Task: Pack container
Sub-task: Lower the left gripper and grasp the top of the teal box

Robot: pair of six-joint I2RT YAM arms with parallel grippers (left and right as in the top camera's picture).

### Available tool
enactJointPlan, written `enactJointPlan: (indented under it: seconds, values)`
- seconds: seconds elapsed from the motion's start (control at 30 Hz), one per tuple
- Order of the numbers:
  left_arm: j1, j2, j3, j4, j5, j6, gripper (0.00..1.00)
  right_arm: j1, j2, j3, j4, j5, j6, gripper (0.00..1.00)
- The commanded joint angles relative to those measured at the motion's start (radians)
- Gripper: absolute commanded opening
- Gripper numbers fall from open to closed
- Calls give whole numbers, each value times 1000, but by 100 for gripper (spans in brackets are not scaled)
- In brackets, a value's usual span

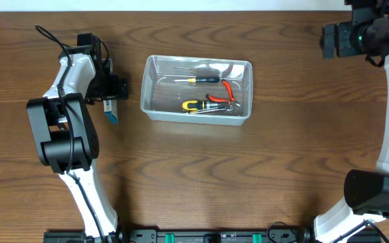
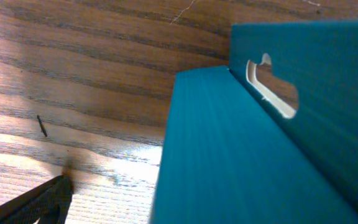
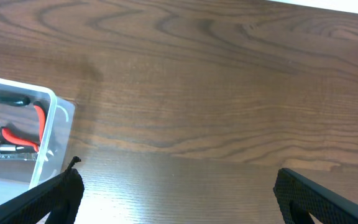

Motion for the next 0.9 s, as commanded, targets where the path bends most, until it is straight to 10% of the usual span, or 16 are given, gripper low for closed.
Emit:
enactJointPlan:
  seconds: [0.0,0.4,0.87]
  values:
    - [-1,20,-37,2,2,7,98,-7,-8,-3,5,-11,18,99]
    - [-1,20,-37,5,2,7,100,-7,-8,-3,6,-11,18,99]
    - [-1,-8,-37,1,2,7,61,-7,-8,-3,5,-11,18,99]
